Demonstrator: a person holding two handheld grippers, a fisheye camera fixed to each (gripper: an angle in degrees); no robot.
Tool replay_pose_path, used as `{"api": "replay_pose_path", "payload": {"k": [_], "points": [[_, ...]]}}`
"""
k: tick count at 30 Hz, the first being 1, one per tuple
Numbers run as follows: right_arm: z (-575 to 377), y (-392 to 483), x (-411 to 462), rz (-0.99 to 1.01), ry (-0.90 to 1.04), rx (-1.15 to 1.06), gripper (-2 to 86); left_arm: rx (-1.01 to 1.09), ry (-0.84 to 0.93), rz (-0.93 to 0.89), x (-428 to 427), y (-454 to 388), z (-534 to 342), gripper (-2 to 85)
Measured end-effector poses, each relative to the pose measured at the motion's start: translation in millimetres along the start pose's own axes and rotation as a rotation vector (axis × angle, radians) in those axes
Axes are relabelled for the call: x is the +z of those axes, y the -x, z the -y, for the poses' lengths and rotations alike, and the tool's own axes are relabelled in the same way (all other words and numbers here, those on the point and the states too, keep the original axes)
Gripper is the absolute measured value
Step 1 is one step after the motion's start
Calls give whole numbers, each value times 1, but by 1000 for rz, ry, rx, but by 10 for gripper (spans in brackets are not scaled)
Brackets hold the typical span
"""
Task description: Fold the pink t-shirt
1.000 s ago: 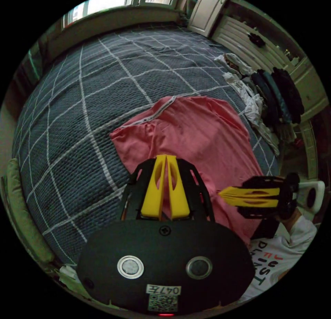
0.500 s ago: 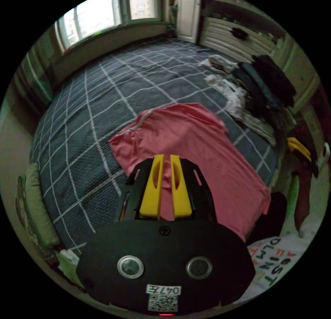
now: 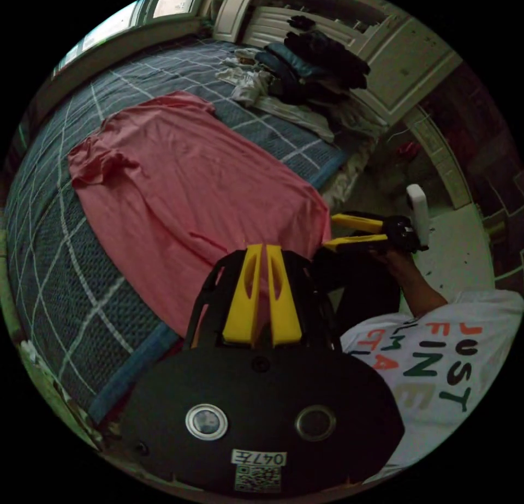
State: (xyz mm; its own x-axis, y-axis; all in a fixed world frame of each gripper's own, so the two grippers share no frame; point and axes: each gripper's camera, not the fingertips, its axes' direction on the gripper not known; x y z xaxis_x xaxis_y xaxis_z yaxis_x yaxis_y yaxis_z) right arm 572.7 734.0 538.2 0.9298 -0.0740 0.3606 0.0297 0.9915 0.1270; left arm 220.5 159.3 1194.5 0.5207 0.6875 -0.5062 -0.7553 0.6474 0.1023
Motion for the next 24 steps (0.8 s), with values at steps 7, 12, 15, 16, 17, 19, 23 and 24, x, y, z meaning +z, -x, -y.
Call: {"api": "replay_pose_path", "payload": {"k": [7,12,15,16,17,19,23,24], "points": [[-42,-20,-57,-13,-83,38,2,67,-30,223,7,-50,42,38],[-52,-8,-86,9,-145,7,1,75,-49,377,20,-65,142,63],[-54,2,-90,69,-165,-33,1,135,-6,427,52,-79,202,68],[-55,5,-90,101,-183,-49,1,152,13,441,61,-82,213,70],[-55,6,-91,139,-208,-61,2,180,64,475,82,-87,234,77],[-55,5,-91,197,-235,-67,2,219,170,524,119,-92,261,90],[-53,-4,-95,354,-278,-27,2,239,428,591,201,-95,294,96],[-52,-4,-96,363,-276,-24,2,235,481,616,219,-94,296,79]]}}
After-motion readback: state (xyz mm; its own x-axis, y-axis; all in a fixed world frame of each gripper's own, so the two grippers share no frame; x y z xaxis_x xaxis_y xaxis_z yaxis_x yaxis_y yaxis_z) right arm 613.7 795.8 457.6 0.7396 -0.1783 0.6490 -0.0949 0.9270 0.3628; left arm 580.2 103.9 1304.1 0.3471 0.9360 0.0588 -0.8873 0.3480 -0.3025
